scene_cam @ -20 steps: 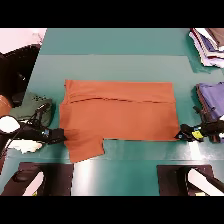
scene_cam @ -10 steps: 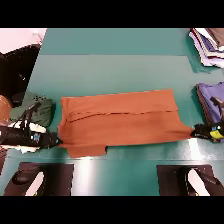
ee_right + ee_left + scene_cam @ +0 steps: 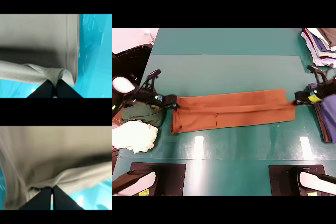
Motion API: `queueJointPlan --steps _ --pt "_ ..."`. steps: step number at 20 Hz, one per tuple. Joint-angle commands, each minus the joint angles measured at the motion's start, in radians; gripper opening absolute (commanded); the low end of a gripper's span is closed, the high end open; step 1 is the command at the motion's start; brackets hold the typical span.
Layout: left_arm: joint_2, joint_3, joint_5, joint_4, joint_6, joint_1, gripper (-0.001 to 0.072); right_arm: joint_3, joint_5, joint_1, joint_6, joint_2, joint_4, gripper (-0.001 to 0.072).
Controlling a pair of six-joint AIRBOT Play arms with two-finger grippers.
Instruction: Fold the shirts.
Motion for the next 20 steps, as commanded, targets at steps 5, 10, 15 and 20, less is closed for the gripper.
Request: queueJointPlan --steps 5,10,15,20 --pt "-0.229 0.131 0.175 -0.004 0.007 0.001 0.0510 0.287 -0.021 -0.014 -0.010 -0.315 0.182 0.0168" --pt "-0.228 0.262 0.010 -0.006 0.011 0.000 0.0517 0.313 0.067 -0.133 -0.103 -0.317 0.330 0.0436" --pt "-0.217 0.273 -0.024 -0.062 0.011 -0.053 0.0027 0.215 0.177 -0.293 -0.120 -0.312 0.332 0.0559" --pt "-0.222 0.273 0.079 -0.066 -0.031 -0.226 0.0027 0.073 0.108 -0.323 -0.186 -0.363 0.376 0.0550"
